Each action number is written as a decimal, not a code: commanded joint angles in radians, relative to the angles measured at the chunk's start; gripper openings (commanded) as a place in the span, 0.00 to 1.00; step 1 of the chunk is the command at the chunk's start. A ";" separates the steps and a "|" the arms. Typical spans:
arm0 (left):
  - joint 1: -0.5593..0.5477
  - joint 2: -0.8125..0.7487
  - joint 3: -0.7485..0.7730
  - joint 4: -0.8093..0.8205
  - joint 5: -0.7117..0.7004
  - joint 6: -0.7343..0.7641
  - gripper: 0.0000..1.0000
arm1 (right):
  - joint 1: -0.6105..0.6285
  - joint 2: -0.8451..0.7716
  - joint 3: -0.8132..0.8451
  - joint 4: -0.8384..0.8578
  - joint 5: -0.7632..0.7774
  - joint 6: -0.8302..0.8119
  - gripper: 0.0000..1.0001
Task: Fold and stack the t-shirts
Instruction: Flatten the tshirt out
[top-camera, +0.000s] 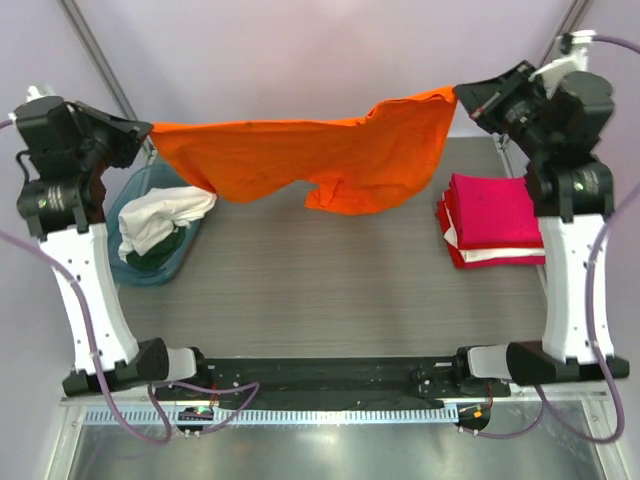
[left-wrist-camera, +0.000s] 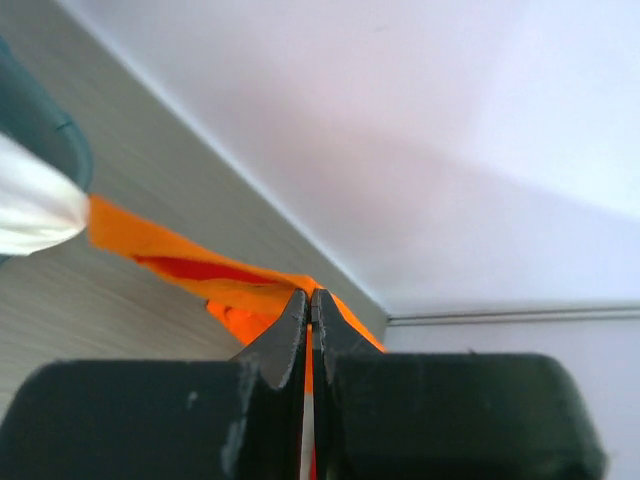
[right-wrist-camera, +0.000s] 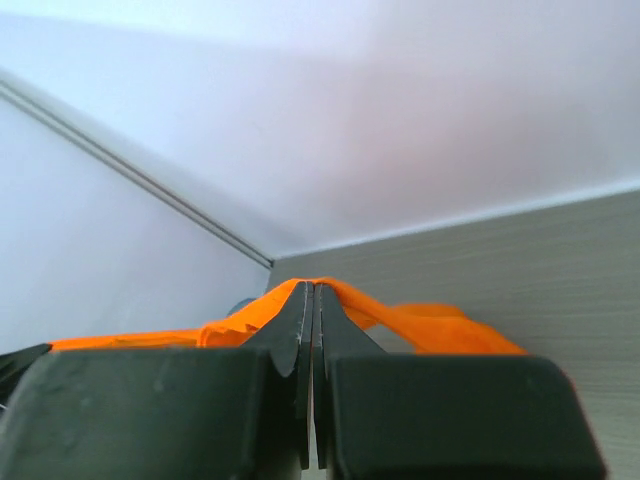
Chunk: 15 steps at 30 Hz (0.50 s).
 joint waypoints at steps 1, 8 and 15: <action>0.010 -0.102 0.141 -0.005 0.027 -0.013 0.01 | -0.006 -0.201 0.032 0.058 -0.006 -0.041 0.01; 0.010 -0.211 0.189 -0.001 0.039 -0.075 0.01 | -0.006 -0.420 0.025 0.057 0.111 -0.063 0.01; 0.009 -0.242 -0.112 0.096 0.087 -0.121 0.01 | -0.006 -0.401 -0.001 0.058 0.202 -0.095 0.01</action>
